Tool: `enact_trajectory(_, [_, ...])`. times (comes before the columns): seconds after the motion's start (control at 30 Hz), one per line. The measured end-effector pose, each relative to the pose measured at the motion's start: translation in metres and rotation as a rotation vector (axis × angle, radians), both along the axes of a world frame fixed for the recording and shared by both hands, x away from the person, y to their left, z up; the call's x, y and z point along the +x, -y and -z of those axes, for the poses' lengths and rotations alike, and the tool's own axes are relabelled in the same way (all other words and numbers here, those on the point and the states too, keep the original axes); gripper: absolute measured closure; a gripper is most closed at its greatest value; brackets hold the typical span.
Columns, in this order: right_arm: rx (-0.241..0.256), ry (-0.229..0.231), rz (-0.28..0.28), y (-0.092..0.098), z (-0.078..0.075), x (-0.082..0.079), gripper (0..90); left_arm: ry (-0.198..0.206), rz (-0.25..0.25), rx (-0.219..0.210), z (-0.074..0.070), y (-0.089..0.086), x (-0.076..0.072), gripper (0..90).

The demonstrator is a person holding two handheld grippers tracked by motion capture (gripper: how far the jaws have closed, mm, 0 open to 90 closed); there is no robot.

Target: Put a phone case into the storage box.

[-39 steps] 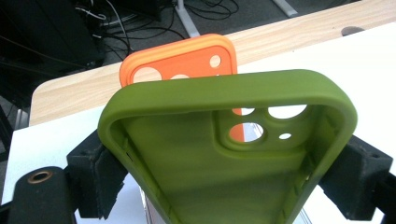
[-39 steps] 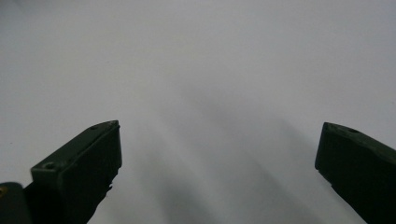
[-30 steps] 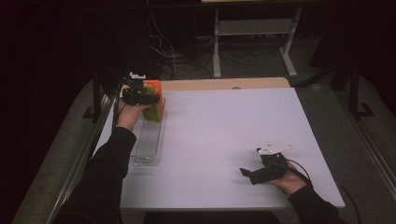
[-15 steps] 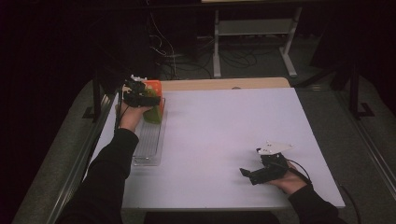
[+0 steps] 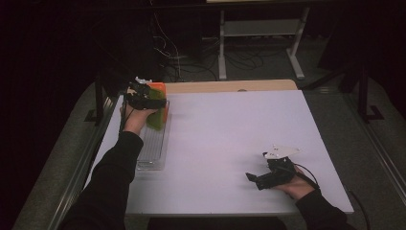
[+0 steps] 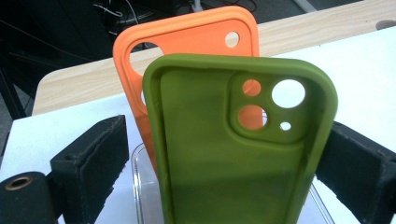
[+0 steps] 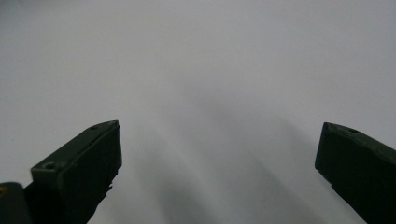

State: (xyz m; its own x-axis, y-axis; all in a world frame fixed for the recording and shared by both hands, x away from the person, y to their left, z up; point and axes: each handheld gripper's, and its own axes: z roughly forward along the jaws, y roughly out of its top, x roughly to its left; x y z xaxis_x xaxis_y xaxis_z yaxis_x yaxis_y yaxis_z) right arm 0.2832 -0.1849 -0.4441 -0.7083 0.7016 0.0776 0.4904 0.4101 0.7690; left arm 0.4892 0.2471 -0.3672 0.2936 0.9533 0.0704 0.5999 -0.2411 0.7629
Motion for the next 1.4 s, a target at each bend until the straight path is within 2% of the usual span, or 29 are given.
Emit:
enact_trajectory(0.37, [0.000, 0.001, -0.001, 0.000, 0.000, 0.000, 0.0, 0.002, 0.008, -0.030, -0.001, -0.002, 0.001, 1.6])
enact_trajectory(0.43, [0.000, 0.001, -0.002, 0.000, 0.000, 0.000, 0.0, 0.014, 0.009, -0.046, -0.003, -0.002, 0.000, 1.6])
enact_trajectory(0.53, [0.001, 0.001, -0.002, 0.000, 0.000, 0.000, 0.0, 0.029, 0.019, -0.053, -0.006, -0.003, -0.002, 1.6])
enact_trajectory(0.73, [0.001, 0.001, -0.001, 0.000, 0.000, 0.000, 0.0, 0.033, 0.048, -0.068, -0.013, -0.006, -0.005, 1.6])
enact_trajectory(0.93, [0.004, 0.002, 0.002, 0.000, 0.000, 0.000, 0.0, 0.016, 0.112, -0.082, -0.019, -0.007, -0.010, 1.6])
enact_trajectory(1.1, [0.003, 0.006, 0.001, 0.000, 0.000, 0.000, 0.0, -0.003, 0.182, -0.105, -0.024, -0.008, -0.018, 1.6])
enact_trajectory(1.17, [0.004, 0.005, 0.002, 0.000, 0.000, 0.000, 0.0, -0.010, 0.212, -0.101, -0.027, -0.008, -0.022, 1.7])
enact_trajectory(1.4, [0.009, 0.005, 0.005, 0.001, -0.001, 0.000, 0.0, -0.007, 0.268, -0.127, -0.031, -0.008, -0.035, 1.7])
